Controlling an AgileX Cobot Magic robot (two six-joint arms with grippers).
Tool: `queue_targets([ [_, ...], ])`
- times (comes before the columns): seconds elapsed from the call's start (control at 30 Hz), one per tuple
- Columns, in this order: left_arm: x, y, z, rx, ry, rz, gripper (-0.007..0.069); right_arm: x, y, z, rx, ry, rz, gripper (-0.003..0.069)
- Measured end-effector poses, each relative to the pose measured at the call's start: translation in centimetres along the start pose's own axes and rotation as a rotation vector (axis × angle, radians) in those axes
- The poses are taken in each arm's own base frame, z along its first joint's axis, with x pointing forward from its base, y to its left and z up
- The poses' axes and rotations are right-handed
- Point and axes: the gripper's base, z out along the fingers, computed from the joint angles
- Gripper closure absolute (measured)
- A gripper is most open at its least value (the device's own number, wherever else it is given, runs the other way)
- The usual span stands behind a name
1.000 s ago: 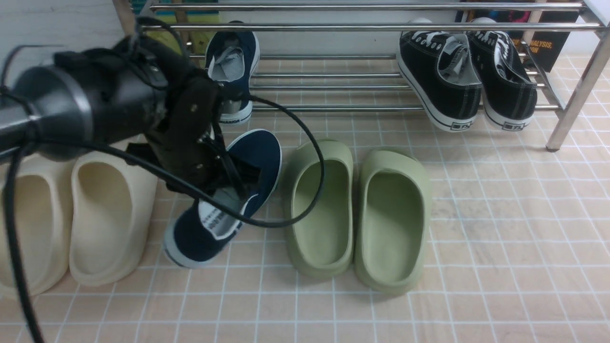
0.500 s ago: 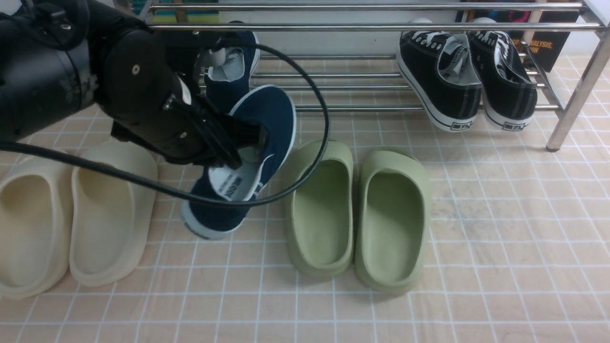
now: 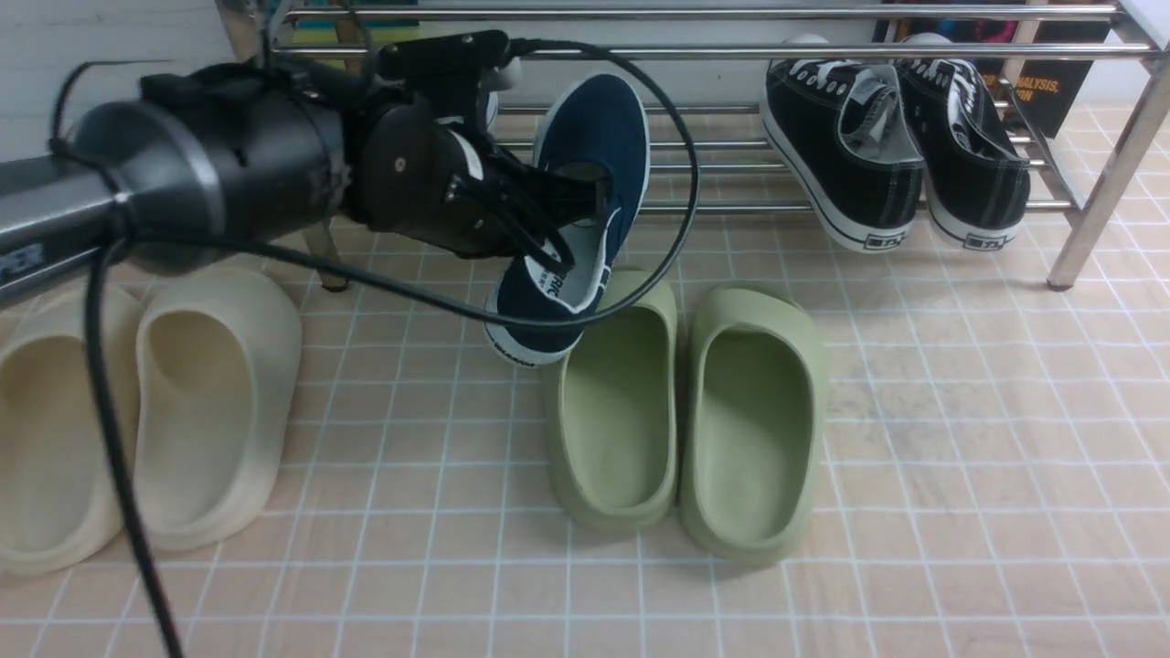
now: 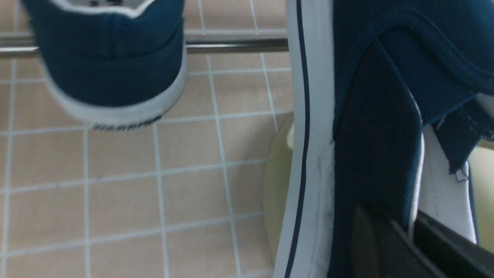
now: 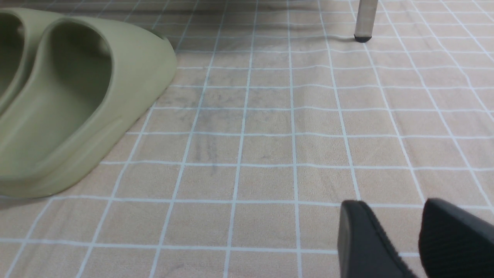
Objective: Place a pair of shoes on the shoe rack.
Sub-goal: Use the left arm to put a shoe into the shoe rack
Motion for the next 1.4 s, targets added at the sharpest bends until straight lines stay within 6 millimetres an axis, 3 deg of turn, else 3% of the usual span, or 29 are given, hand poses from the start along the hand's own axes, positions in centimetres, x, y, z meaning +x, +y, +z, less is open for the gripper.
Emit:
queue_targets([
  [0.23, -2.6, -0.8, 3.5, 0.000, -0.040, 0.019, 0.0588, 0.0, 0.0, 0.0, 0.000, 0.000, 0.000, 0.0419],
  [0.47, -4.6, -0.6, 5.5, -0.003, -0.111, -0.041, 0.0588, 0.0, 0.0, 0.0, 0.000, 0.000, 0.000, 0.0419],
  [0.73, -5.0, 1.9, 7.3, -0.017, -0.162, -0.160, 0.0585, 0.0, 0.0, 0.0, 0.000, 0.000, 0.000, 0.0419],
  [0.93, -5.2, 1.9, 7.9, 0.006, -0.211, -0.146, 0.0572, 0.0, 0.0, 0.0, 0.000, 0.000, 0.000, 0.0419],
  [1.07, -5.2, 1.9, 8.2, 0.011, -0.225, -0.134, 0.0521, 0.0, 0.0, 0.0, 0.000, 0.000, 0.000, 0.0419],
  [1.27, -5.3, 1.9, 8.2, 0.015, -0.233, -0.132, 0.0363, 0.0, 0.0, 0.0, 0.000, 0.000, 0.000, 0.0419],
  [1.4, -5.3, 1.9, 8.1, 0.006, -0.226, -0.124, 0.0309, 0.0, 0.0, 0.0, 0.000, 0.000, 0.000, 0.0419],
])
